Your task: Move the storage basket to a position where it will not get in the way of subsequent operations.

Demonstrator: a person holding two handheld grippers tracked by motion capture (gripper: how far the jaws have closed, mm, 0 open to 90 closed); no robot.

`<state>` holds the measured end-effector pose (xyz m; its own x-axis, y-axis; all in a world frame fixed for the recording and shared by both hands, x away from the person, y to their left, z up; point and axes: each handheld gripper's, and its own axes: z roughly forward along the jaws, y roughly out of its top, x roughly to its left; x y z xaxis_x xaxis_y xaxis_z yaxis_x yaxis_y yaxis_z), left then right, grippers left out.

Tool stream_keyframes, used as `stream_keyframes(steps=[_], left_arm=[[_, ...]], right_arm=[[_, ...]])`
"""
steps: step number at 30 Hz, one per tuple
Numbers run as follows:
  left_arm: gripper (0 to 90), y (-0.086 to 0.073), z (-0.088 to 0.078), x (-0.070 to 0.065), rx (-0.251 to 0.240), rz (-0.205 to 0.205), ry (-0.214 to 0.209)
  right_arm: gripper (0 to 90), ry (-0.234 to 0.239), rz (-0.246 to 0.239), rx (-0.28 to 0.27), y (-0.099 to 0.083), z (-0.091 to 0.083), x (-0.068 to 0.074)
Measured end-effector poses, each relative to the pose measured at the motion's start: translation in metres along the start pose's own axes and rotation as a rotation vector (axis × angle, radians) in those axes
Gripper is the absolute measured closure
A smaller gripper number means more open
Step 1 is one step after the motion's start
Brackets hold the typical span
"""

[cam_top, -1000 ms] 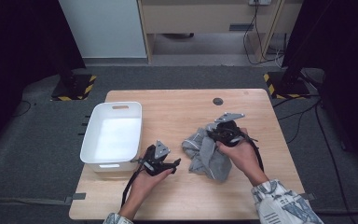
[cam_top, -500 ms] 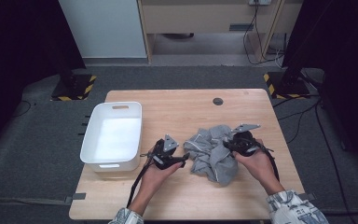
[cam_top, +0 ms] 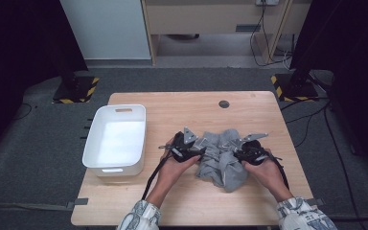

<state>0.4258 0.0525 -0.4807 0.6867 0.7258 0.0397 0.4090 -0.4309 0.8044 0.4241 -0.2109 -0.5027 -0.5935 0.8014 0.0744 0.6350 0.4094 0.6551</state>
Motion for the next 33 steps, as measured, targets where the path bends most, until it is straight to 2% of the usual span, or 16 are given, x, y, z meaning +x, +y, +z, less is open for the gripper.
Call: stream_keyframes(steps=[1,3,4,6,8,11,13,16,19,21,25,27,30,33], left_arm=[[32.2,0.002,0.004,0.0,0.005,0.007,0.001],[38.7,0.005,0.011,0.0,0.008,0.031,0.005],[40.9,0.006,0.015,0.0,0.008,0.031,0.015],[42.7,0.008,0.024,0.002,0.032,0.041,0.026],[43.5,0.009,0.031,0.004,0.058,0.053,0.055],[45.8,0.006,0.038,0.011,0.085,0.014,0.073],[49.0,0.003,0.043,0.015,0.122,-0.026,0.059],[52.2,-0.003,0.048,0.017,0.167,-0.042,0.037],[59.4,-0.008,0.046,0.017,0.18,-0.042,0.035],[67.2,-0.012,0.042,0.016,0.182,-0.036,0.028],[74.1,-0.024,0.032,0.011,0.196,-0.022,0.014],[75.6,-0.029,0.026,0.009,0.196,-0.021,0.007],[76.7,-0.035,0.02,0.008,0.191,-0.044,-0.004],[77.5,-0.038,0.014,0.006,0.202,-0.041,-0.012]], right_arm=[[82.9,0.003,0.006,-0.002,0.0,0.0,-0.001],[82.9,0.007,0.005,-0.008,-0.001,0.001,-0.002],[82.9,0.01,0.007,-0.01,-0.001,0.002,-0.002],[83.0,0.017,0.013,-0.01,-0.001,0.003,-0.003],[83.0,0.018,0.009,-0.009,0.0,0.004,-0.003],[83.0,0.017,-0.002,-0.008,0.0,0.005,-0.002],[83.0,0.02,-0.002,-0.009,0.0,0.005,-0.002],[83.0,0.03,-0.006,-0.022,0.0,0.007,-0.001],[83.0,0.039,-0.014,-0.036,0.0,0.01,0.002],[83.0,0.046,-0.021,-0.034,0.0,0.011,0.005],[82.8,0.056,-0.04,-0.034,0.001,0.011,0.008],[82.6,0.058,-0.044,-0.035,0.0,0.01,0.008],[81.9,0.062,-0.044,-0.03,-0.001,0.008,0.008],[81.5,0.062,-0.054,-0.023,0.0,0.008,0.01]])
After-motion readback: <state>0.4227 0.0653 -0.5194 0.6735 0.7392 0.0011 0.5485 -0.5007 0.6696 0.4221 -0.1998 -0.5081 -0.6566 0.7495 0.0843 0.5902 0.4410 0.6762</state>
